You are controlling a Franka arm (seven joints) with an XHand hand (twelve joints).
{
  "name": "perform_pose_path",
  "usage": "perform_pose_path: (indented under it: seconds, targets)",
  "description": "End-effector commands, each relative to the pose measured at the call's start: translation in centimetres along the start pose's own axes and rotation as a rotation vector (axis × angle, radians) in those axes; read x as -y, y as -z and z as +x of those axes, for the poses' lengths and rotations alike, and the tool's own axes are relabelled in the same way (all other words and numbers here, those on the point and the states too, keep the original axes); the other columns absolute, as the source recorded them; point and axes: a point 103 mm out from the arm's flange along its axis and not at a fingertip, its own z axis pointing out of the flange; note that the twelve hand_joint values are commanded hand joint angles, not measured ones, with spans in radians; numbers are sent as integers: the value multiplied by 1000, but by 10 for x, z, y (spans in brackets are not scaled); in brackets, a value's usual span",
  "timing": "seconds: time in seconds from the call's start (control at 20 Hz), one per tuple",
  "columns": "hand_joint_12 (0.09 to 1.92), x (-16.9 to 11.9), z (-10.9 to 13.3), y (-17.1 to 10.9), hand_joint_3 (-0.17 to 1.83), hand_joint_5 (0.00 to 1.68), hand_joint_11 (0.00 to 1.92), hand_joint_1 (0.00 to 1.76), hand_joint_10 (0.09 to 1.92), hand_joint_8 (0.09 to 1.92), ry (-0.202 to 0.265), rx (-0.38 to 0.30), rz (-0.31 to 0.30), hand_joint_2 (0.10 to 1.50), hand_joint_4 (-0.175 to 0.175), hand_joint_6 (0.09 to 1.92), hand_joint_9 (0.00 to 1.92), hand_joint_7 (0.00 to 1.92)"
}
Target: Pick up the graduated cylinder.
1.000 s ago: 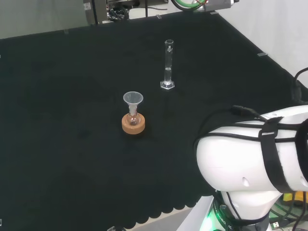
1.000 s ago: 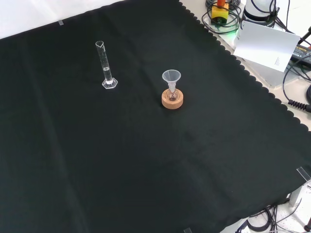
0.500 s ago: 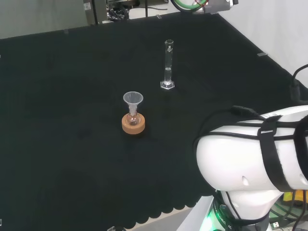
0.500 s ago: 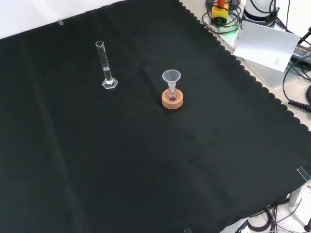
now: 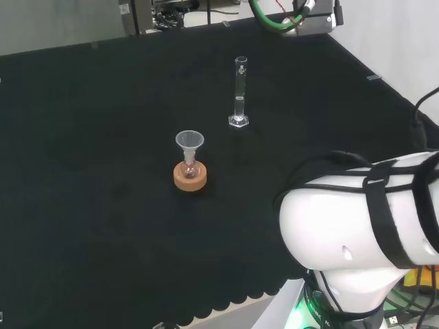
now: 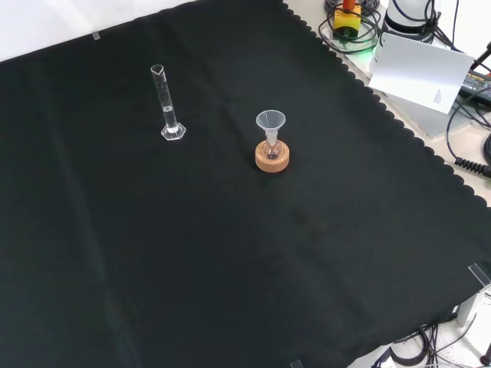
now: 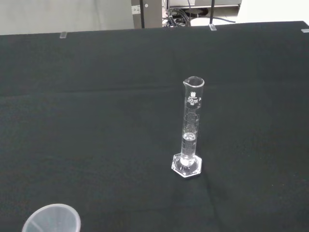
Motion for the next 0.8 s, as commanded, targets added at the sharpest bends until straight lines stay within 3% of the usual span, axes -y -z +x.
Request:
perform_pose_path:
  seconds: [0.05, 0.6, 0.8]
  targets:
    - [1373, -56, -26, -45, 282, 267, 78, 128, 655, 525, 15, -34, -7, 1235, -17, 87, 209, 53]
    - [1371, -139, -42, -99, 263, 280, 97, 240, 657, 547, 30, -103, 10, 1188, -26, 87, 239, 73]
    - [1372, -149, -48, -112, 262, 285, 104, 250, 660, 552, -5, -119, 35, 1180, -27, 87, 245, 77]
